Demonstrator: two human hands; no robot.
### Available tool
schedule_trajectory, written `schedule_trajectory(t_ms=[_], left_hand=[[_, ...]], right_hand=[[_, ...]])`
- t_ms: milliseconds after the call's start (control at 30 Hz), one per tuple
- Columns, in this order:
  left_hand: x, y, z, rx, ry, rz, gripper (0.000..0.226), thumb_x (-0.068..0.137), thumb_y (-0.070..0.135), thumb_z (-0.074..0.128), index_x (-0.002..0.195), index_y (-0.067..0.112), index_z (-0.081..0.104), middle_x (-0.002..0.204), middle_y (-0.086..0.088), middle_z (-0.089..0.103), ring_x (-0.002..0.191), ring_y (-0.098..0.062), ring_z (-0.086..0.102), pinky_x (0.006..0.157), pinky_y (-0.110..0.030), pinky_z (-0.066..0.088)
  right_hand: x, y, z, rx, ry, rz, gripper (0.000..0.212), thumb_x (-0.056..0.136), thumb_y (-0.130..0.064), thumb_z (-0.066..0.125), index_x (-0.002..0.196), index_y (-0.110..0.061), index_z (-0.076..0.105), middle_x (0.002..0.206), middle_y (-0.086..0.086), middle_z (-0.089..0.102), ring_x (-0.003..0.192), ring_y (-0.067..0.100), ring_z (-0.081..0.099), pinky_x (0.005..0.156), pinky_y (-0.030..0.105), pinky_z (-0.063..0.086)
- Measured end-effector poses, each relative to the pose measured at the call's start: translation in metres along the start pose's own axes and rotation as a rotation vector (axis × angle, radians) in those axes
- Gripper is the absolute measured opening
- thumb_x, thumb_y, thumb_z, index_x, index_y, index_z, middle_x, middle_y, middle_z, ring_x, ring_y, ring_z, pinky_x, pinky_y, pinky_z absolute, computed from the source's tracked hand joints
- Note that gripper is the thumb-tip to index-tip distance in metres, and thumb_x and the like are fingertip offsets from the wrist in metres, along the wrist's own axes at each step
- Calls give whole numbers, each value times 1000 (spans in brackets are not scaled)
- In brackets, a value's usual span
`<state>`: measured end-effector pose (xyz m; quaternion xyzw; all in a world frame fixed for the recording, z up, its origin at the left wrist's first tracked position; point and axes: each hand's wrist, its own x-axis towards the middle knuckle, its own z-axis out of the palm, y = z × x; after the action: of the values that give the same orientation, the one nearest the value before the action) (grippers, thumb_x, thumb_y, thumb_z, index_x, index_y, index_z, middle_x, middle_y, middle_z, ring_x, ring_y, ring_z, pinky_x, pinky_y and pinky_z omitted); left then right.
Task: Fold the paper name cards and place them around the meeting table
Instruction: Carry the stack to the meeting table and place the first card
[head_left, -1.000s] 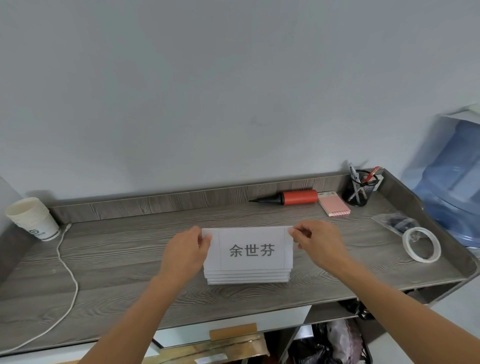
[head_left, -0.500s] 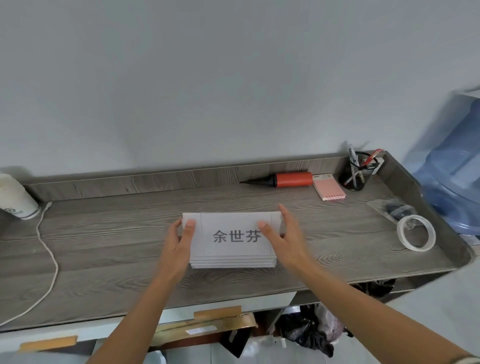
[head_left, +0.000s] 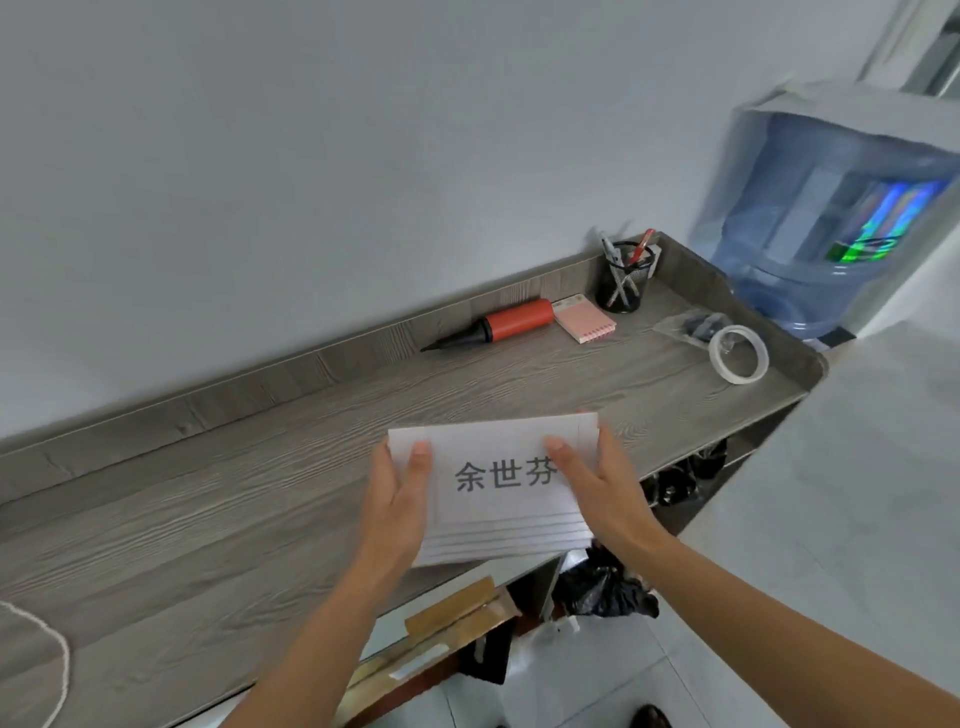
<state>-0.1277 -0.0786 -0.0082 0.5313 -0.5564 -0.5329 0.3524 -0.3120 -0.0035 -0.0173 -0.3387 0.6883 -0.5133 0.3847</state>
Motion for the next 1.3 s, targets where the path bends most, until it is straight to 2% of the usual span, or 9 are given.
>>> schedule_trajectory(t_ms=[100, 167, 433, 700, 800, 867, 967, 1133, 1300], left_hand=[[-22, -4, 16, 39, -147, 13, 14, 95, 45, 43, 106, 36, 46, 103, 5, 64, 90, -11, 65, 74, -34, 55], [-37, -9, 33, 99, -233, 14, 21, 94, 49, 43, 110, 36, 46, 106, 4, 63, 94, -13, 64, 81, -39, 55], [-122, -25, 121, 160, -593, -4, 28, 96, 43, 44, 119, 28, 48, 110, 3, 64, 99, -13, 63, 89, -41, 53], [-272, -48, 220, 303, -1022, 19, 29, 95, 38, 50, 121, 27, 50, 113, 7, 64, 105, -10, 62, 95, -40, 51], [-332, -59, 259, 376, -1163, 48, 16, 93, 37, 54, 109, 32, 54, 110, 10, 65, 105, -10, 62, 94, -36, 49], [-373, -63, 287, 399, -1253, 75, 14, 93, 33, 55, 106, 27, 55, 106, 12, 64, 101, -5, 61, 85, -25, 48], [-427, -63, 328, 455, -1414, 101, 14, 94, 32, 53, 107, 26, 53, 104, 15, 62, 94, 4, 58, 70, -13, 43], [-500, -73, 408, 560, -1599, 157, 14, 92, 31, 58, 104, 24, 58, 108, 2, 69, 99, -11, 65, 85, -30, 51], [-582, -74, 501, 638, -1817, 213, 17, 93, 33, 56, 105, 20, 57, 104, 1, 69, 96, -14, 67, 82, -32, 53]], right_hand=[[-36, 10, -31, -23, 112, 69, 40, 88, -44, 60, 122, -26, 48, 108, 0, 66, 97, 16, 67, 85, 40, 57], [-62, 18, -52, -62, 197, 85, 39, 88, -43, 60, 123, -28, 48, 109, -2, 66, 97, 16, 66, 86, 41, 56], [-190, 69, -139, -10, 492, 229, 35, 89, -40, 61, 120, -37, 45, 108, -4, 65, 95, 15, 66, 85, 43, 57], [-379, 141, -219, 109, 839, 389, 49, 87, -42, 63, 130, -28, 45, 110, -4, 67, 97, 16, 66, 88, 44, 56], [-450, 165, -242, 164, 962, 445, 48, 87, -41, 63, 130, -27, 46, 110, -6, 67, 94, 11, 68, 83, 35, 57], [-494, 176, -256, 229, 1048, 447, 38, 89, -35, 63, 123, -24, 50, 102, -9, 69, 82, 3, 69, 69, 21, 56], [-547, 191, -281, 311, 1181, 471, 33, 89, -30, 64, 119, -23, 52, 99, -8, 70, 80, 3, 70, 63, 18, 54], [-609, 223, -322, 441, 1384, 496, 36, 87, -31, 66, 120, -26, 51, 104, -4, 71, 88, 11, 72, 78, 37, 60], [-656, 247, -373, 553, 1618, 497, 35, 89, -25, 65, 121, -24, 50, 102, 0, 71, 83, 11, 73, 69, 30, 60]])
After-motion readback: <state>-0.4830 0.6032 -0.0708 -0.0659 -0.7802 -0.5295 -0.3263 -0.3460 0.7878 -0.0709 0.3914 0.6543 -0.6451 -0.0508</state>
